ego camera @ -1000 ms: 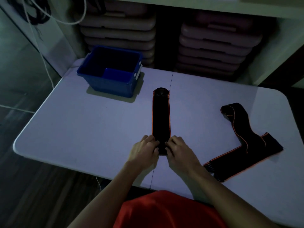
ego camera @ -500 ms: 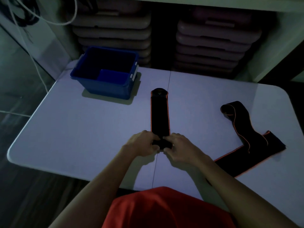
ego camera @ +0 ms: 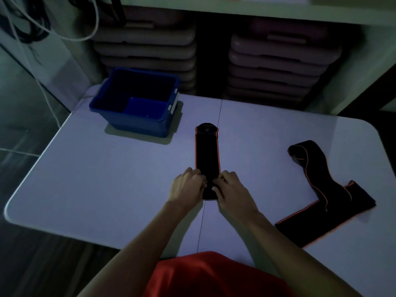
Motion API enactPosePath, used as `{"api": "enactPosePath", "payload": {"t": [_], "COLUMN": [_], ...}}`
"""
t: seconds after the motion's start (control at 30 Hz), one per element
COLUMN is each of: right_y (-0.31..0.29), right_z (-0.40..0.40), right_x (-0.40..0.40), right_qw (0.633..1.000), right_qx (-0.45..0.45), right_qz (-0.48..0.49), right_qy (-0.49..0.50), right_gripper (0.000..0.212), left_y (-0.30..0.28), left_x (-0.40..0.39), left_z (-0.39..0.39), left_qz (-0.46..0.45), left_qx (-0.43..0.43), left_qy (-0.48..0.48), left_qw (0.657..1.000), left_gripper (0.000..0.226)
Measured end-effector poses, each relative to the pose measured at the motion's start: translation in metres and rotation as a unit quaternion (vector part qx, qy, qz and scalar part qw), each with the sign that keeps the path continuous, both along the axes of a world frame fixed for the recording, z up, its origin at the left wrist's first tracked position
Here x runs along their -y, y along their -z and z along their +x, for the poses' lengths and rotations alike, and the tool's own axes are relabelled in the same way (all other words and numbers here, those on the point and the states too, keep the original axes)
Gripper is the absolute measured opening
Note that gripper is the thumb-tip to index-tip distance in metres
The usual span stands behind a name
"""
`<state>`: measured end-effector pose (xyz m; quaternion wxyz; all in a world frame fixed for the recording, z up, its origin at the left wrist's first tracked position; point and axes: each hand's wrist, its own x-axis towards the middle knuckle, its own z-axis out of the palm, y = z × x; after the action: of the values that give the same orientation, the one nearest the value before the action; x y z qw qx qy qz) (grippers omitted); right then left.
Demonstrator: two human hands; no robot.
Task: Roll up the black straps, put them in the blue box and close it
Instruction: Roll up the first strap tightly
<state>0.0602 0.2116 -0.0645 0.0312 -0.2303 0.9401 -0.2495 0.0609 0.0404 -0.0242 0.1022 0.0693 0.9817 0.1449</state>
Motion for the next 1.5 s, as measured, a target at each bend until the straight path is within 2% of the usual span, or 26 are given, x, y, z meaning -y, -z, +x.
{"api": "enactPosePath", "payload": {"t": [0.13,0.27,0.37,0.5,0.67,0.73,0.83,0.97,1.03,1.2,1.33,1.5], "right_y": [-0.005,-0.005,-0.006,-0.008,-0.003,-0.004,-0.008,-0.014,-0.018,-0.024,-0.022,-0.024], "right_z": [0.003,0.004,0.003,0.003,0.003,0.000,-0.008,-0.016,-0.021,-0.030,-0.033,-0.037], "right_x": [-0.011,-0.018,-0.020,-0.025,-0.024,-0.024,-0.026,-0.025,-0.022,-0.014,-0.011,-0.007], "right_qw": [0.998,0.996,0.995,0.992,0.995,0.994,0.990,0.985,0.982,0.978,0.981,0.983], "right_qx": [-0.006,0.038,0.063,0.086,0.069,0.083,0.113,0.141,0.162,0.201,0.187,0.178], "right_qz": [0.015,0.025,0.031,0.044,0.039,0.029,0.038,0.057,0.064,0.033,0.038,0.050], "right_qy": [-0.064,-0.071,-0.068,-0.077,-0.066,-0.065,-0.074,-0.081,-0.075,-0.035,-0.030,-0.010], "right_gripper": [0.024,0.037,0.048,0.075,0.054,0.050,0.051,0.042,0.041,0.039,0.022,0.031], "left_y": [-0.002,-0.001,-0.002,0.001,0.005,0.006,0.003,0.000,0.000,0.000,0.004,0.001], "left_x": [0.001,0.000,0.002,0.008,0.008,0.007,0.006,0.008,0.007,0.005,0.006,0.001], "left_z": [0.007,0.008,0.006,0.006,0.012,0.016,0.020,0.020,0.019,0.017,0.014,0.008], "left_qz": [-0.028,-0.033,-0.044,-0.077,-0.076,-0.049,0.011,0.012,0.010,0.038,0.048,0.029], "left_qx": [0.057,0.082,0.091,0.090,0.078,0.071,0.039,0.017,0.030,0.070,0.082,0.068], "left_qy": [0.045,0.054,0.087,0.127,0.121,0.091,0.034,0.016,0.009,-0.039,-0.052,-0.068], "left_qw": [0.997,0.995,0.991,0.985,0.987,0.992,0.999,1.000,0.999,0.996,0.994,0.995], "left_gripper": [0.033,0.034,0.043,0.057,0.065,0.069,0.054,0.049,0.051,0.037,0.037,0.033]}}
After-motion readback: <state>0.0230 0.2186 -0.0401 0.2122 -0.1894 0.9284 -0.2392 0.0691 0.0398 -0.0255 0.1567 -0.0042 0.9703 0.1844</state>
